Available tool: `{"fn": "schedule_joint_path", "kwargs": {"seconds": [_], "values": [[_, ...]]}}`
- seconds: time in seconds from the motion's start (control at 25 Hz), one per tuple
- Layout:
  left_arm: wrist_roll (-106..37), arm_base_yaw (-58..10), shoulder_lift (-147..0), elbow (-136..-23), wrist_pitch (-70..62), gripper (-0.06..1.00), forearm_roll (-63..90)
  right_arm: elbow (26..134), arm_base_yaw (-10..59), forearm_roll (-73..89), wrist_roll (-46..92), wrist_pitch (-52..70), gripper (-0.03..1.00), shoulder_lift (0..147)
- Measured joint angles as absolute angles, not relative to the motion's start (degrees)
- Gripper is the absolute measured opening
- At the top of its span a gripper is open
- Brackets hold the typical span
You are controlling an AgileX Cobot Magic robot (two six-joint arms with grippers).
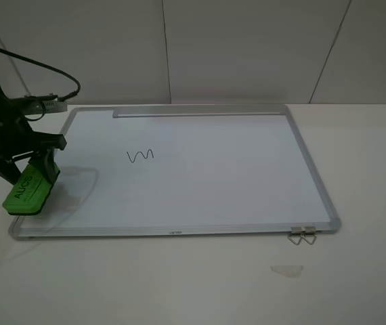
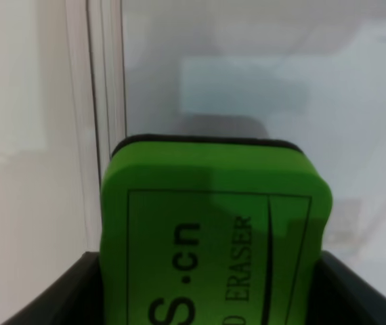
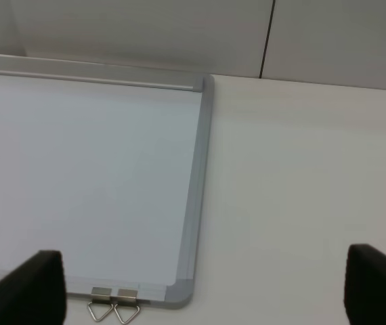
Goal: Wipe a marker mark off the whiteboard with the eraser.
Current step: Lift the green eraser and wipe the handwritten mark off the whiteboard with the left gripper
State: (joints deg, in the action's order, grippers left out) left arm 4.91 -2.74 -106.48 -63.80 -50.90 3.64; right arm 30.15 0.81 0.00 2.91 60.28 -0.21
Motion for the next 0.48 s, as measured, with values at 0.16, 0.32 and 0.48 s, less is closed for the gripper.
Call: {"fn": "schedule_joint_path", "kwargs": {"seconds": [0.16,0.32,0.48], "values": [[3.81,-2.74,-106.36,-68.86,-56.48,0.59,4.53,30.15,0.81,0.00,2.91,60.28,0.82,-0.21],[0.68,-2.74,-106.36,-74.15,-58.75,0.59,7.68,30.15,0.81,0.00,2.91,60.28,0.82,-0.21],[-2.56,-4.14,-106.41,-80.28,-60.29,0.59,10.14,30.15,0.81,0.00,2.91,60.28,0.82,-0.21]]}}
